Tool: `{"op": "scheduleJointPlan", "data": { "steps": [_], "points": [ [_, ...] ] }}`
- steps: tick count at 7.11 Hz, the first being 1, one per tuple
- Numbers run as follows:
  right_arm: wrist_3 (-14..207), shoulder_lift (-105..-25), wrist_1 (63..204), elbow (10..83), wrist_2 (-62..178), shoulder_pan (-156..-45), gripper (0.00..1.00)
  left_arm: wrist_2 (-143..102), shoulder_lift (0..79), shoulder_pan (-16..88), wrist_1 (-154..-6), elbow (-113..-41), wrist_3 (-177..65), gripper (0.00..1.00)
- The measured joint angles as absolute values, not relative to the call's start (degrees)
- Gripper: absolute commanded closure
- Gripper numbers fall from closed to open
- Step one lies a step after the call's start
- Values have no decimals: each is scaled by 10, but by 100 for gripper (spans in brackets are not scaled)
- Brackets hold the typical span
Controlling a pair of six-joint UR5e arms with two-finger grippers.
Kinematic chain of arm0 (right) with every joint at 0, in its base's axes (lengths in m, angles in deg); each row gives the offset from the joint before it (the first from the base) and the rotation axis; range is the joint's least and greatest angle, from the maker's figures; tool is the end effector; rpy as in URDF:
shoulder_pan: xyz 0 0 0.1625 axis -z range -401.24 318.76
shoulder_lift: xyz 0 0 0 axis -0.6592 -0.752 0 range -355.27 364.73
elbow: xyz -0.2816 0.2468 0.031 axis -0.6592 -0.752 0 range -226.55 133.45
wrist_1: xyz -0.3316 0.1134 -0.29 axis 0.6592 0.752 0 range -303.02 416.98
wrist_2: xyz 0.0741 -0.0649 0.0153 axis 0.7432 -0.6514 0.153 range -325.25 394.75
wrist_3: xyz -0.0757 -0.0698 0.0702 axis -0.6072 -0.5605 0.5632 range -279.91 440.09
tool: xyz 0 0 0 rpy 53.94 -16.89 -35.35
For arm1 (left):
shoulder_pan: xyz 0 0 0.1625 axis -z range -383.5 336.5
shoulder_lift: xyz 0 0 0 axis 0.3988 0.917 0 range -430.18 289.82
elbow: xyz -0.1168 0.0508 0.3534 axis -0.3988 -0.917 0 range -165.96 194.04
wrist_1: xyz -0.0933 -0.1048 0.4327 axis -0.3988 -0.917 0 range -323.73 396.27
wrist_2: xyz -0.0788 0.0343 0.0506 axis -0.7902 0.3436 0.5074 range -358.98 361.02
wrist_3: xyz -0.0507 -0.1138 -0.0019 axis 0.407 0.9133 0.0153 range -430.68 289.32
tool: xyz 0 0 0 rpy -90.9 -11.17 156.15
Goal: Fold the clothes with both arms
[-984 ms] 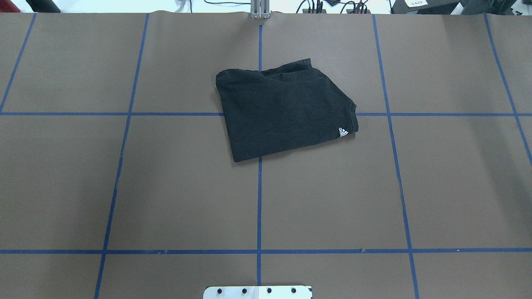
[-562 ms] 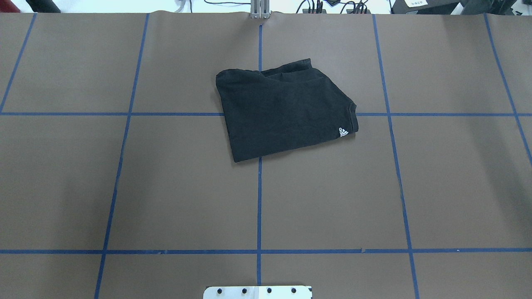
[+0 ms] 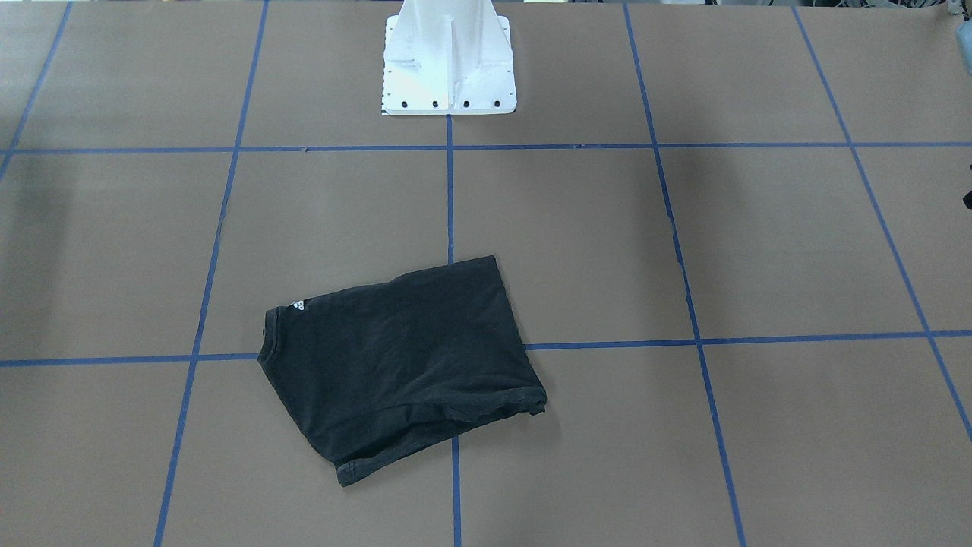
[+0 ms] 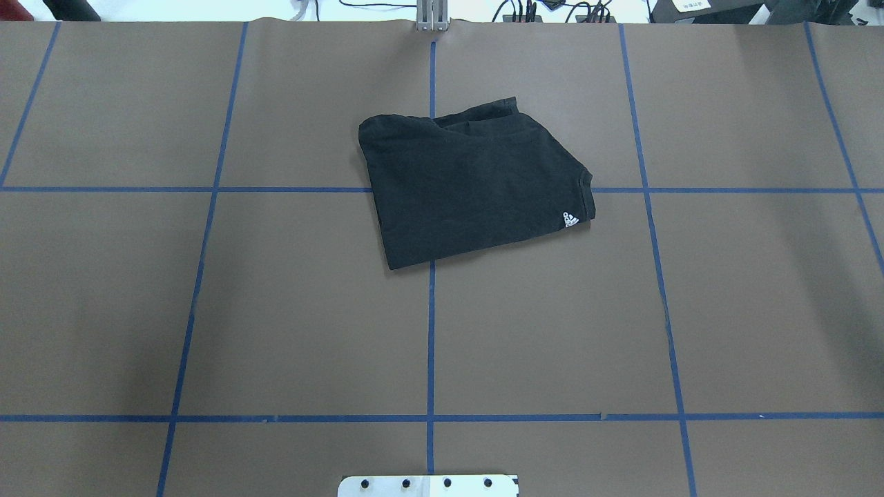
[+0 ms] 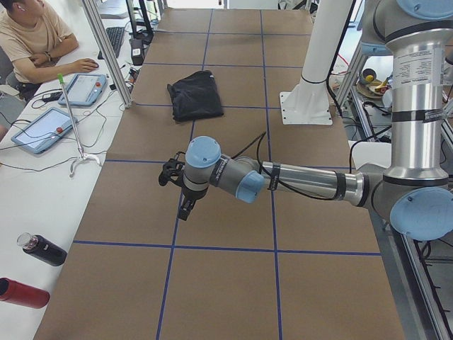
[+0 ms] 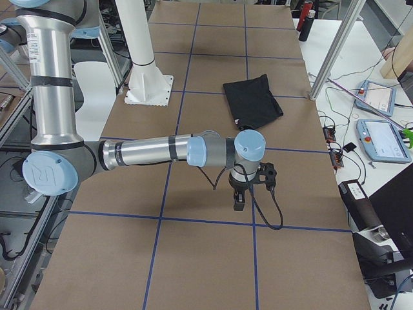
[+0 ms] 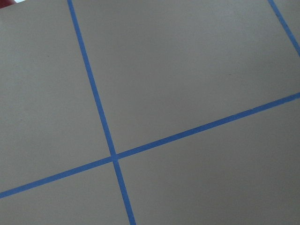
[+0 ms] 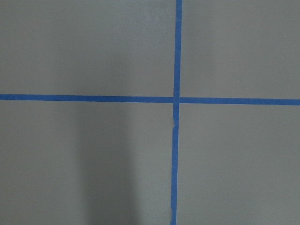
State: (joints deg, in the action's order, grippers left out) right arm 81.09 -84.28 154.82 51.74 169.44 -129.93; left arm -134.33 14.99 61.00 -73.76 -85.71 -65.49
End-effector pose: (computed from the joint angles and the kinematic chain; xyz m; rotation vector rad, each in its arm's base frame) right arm 0.0334 -0.5384 0.5541 0.0080 -0.7804 -0.0149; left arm 0.0062 -0.5309 0.5368 0.3381 0.8138 0.1773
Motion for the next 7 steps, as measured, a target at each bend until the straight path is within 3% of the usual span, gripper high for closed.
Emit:
{"op": "scheduleJointPlan", "data": {
  "steps": [3, 7],
  "points": [
    [814, -851, 1549, 536, 1695, -1300, 0, -1355, 153, 617, -740, -831, -654, 0],
    [814, -857, 1549, 552, 1695, -1314, 0, -1378, 147, 622, -738, -858, -652, 0]
  ]
}}
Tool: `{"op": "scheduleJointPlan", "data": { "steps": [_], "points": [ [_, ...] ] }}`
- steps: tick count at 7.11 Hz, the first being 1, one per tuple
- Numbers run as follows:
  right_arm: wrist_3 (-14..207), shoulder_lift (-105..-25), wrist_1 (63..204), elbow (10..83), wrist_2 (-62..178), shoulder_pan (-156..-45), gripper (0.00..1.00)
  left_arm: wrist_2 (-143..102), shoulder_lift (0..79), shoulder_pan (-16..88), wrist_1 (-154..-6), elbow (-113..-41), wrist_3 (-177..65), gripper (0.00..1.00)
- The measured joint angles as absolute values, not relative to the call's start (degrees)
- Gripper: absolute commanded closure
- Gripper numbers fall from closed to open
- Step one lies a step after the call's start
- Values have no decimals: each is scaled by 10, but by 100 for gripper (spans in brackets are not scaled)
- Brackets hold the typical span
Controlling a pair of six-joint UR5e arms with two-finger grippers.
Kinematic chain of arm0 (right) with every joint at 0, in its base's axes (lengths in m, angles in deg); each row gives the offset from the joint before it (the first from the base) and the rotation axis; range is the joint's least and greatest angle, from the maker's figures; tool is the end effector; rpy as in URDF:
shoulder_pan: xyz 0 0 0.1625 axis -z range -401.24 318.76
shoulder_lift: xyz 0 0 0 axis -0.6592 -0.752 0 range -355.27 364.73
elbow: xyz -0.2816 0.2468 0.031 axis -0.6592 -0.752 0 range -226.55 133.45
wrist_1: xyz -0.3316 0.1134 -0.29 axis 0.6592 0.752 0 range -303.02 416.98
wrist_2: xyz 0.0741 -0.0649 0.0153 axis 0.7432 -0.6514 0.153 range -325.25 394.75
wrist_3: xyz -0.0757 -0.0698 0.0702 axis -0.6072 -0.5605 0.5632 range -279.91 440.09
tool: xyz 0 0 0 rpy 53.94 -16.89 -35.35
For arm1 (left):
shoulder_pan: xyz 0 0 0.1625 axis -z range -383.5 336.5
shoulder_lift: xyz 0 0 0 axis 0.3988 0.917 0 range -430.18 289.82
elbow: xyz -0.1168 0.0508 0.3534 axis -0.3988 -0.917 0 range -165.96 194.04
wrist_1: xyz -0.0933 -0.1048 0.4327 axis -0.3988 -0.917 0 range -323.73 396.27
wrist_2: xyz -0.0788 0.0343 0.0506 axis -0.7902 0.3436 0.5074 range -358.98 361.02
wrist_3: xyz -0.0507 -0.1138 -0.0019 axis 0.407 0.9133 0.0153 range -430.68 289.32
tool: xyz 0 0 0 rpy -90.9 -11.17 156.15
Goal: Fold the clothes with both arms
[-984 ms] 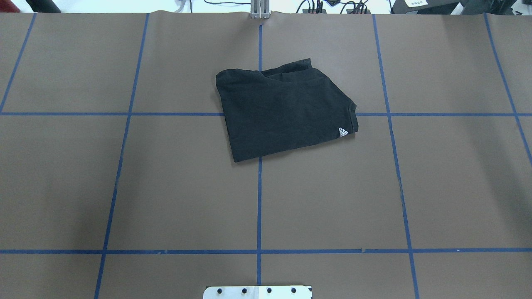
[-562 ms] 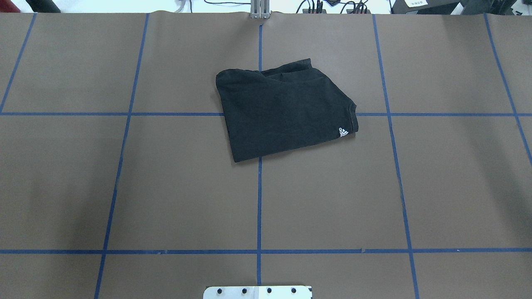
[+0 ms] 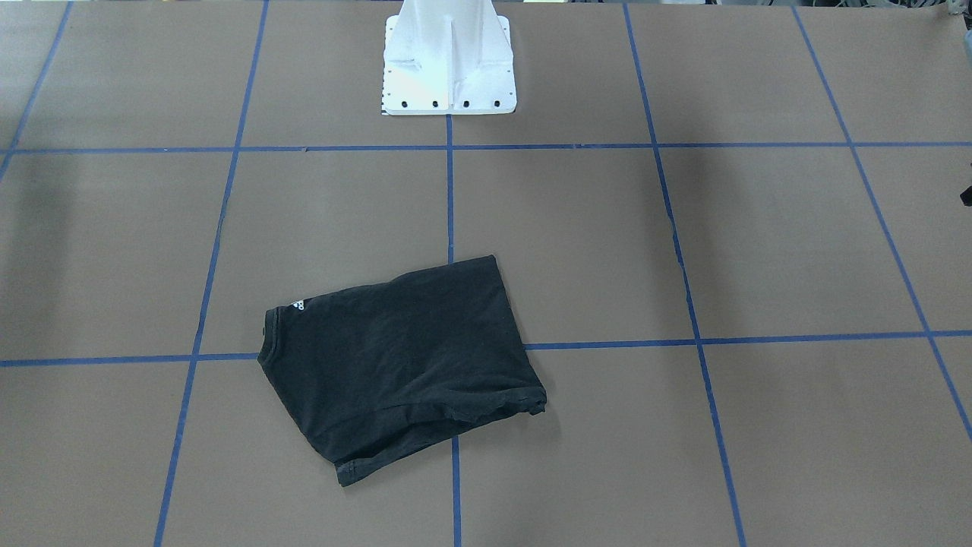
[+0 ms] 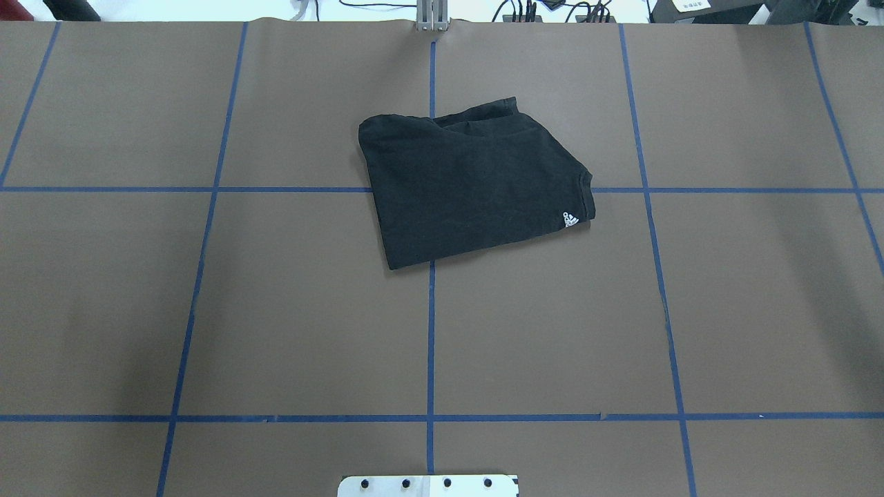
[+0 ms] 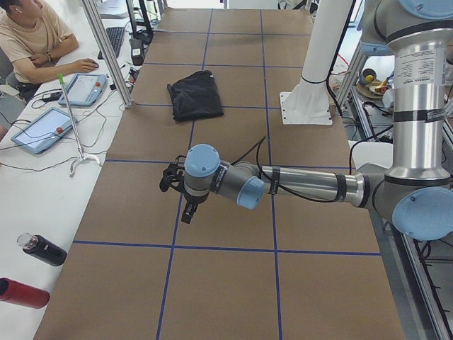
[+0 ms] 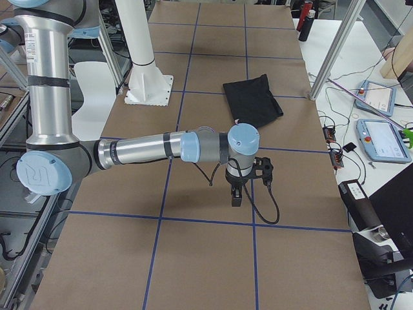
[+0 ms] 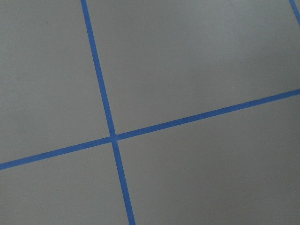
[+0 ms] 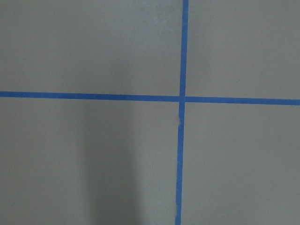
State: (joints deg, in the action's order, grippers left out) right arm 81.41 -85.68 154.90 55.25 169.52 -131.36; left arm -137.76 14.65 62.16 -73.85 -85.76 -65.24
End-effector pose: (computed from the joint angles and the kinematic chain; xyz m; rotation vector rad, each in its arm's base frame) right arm 0.0467 -0.5283 0.5346 0.0492 -0.7819 0.0002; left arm 0.0002 -0.5261 0.5343 0.3325 0.8690 0.1660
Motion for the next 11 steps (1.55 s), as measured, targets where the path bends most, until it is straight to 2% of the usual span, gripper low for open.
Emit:
{"op": "scheduleJointPlan", "data": {
  "steps": [11],
  "points": [
    [814, -862, 1549, 564, 1699, -1331, 0, -1377, 145, 630, -738, -873, -652, 0]
  ]
}}
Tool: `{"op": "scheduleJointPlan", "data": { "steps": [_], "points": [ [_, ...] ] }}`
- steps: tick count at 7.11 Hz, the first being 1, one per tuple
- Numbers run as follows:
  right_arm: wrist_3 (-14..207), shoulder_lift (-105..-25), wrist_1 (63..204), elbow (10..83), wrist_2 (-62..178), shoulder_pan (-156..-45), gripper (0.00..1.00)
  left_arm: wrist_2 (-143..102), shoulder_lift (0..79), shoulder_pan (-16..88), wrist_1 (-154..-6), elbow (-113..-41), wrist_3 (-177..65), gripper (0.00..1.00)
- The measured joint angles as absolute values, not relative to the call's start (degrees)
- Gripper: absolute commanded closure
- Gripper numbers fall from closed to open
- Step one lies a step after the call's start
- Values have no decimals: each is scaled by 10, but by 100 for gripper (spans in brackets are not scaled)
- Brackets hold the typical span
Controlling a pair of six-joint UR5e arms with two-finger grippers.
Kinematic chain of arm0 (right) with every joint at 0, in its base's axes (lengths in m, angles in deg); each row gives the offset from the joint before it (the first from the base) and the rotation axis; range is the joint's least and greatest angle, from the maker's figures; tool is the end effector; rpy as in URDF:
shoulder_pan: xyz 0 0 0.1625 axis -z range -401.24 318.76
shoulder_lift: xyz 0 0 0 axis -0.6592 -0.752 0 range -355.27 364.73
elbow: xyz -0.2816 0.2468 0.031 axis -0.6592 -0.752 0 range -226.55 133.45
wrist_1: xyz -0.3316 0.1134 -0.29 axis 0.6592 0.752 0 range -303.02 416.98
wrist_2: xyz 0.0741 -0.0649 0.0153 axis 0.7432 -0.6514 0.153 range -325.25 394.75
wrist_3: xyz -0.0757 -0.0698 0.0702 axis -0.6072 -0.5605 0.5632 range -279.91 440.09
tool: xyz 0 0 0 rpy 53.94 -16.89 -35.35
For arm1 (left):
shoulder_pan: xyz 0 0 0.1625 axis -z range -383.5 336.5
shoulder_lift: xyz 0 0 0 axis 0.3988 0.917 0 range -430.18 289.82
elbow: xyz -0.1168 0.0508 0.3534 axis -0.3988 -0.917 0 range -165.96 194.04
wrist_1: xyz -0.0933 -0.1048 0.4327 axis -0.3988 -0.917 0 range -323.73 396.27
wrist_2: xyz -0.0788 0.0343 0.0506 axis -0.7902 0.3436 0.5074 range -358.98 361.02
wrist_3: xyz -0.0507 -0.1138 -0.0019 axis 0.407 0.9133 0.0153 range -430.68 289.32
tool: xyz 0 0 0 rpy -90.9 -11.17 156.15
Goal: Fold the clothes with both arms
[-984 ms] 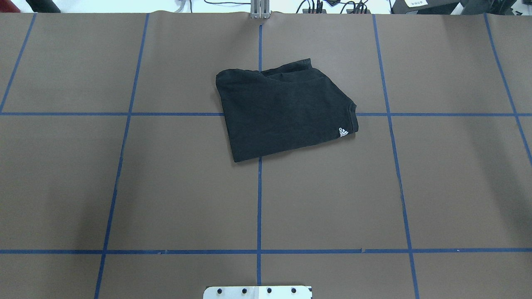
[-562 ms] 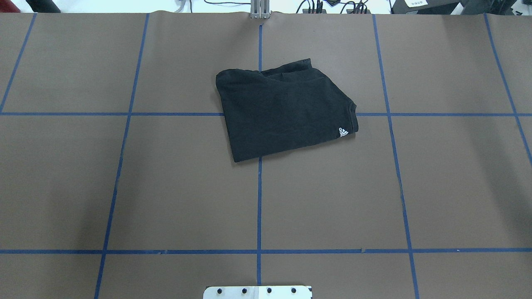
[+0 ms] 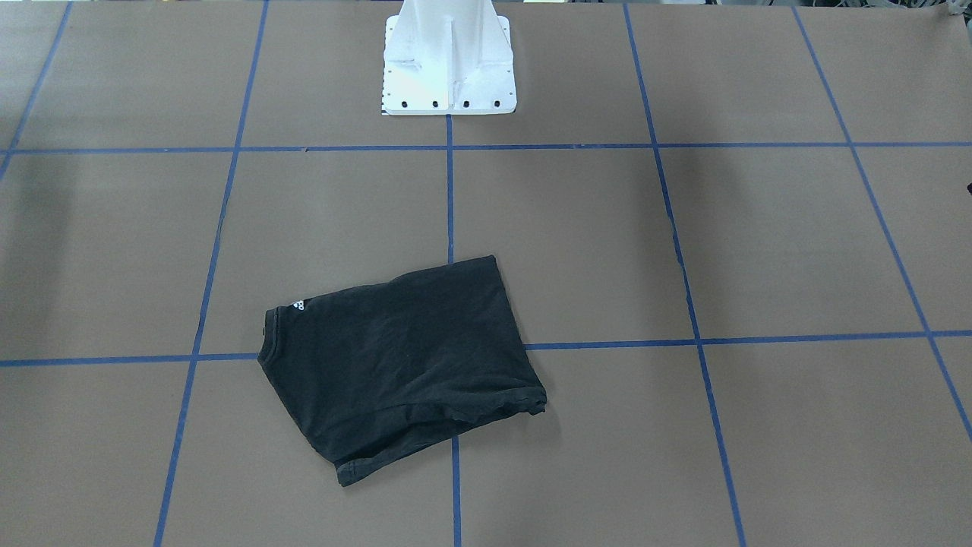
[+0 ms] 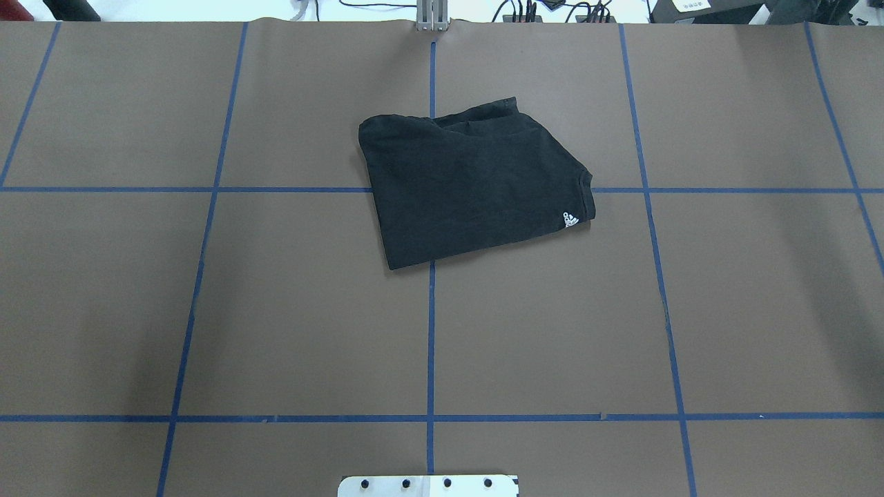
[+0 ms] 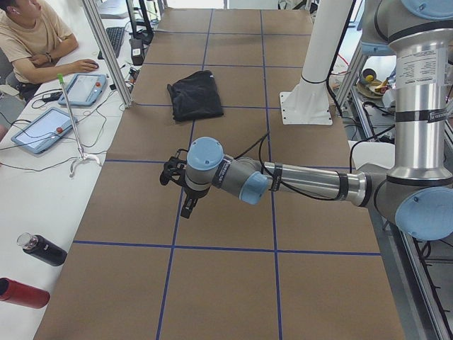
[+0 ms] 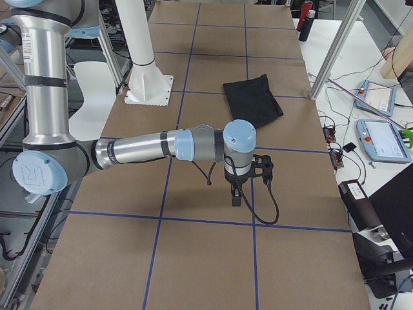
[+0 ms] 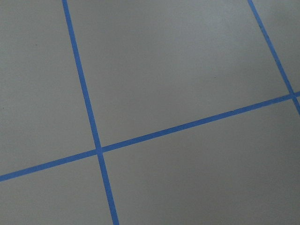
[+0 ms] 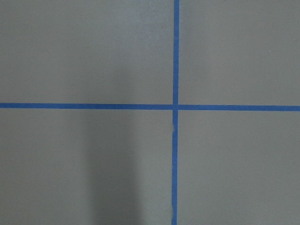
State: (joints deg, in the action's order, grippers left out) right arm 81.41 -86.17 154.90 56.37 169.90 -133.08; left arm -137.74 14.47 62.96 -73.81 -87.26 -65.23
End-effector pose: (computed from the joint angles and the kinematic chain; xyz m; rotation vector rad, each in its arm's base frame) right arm 0.0618 -0.5234 0.5281 0.0713 -0.7875 0.0241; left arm -0.0073 -0.5247 0.5214 0.3594 0.8664 0.1624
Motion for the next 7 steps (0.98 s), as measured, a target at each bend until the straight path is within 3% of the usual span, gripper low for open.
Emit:
{"op": "scheduleJointPlan", "data": {
  "steps": [7],
  "points": [
    [814, -861, 1549, 567, 1703, -1331, 0, -1380, 146, 629, -739, -880, -652, 0]
  ]
}}
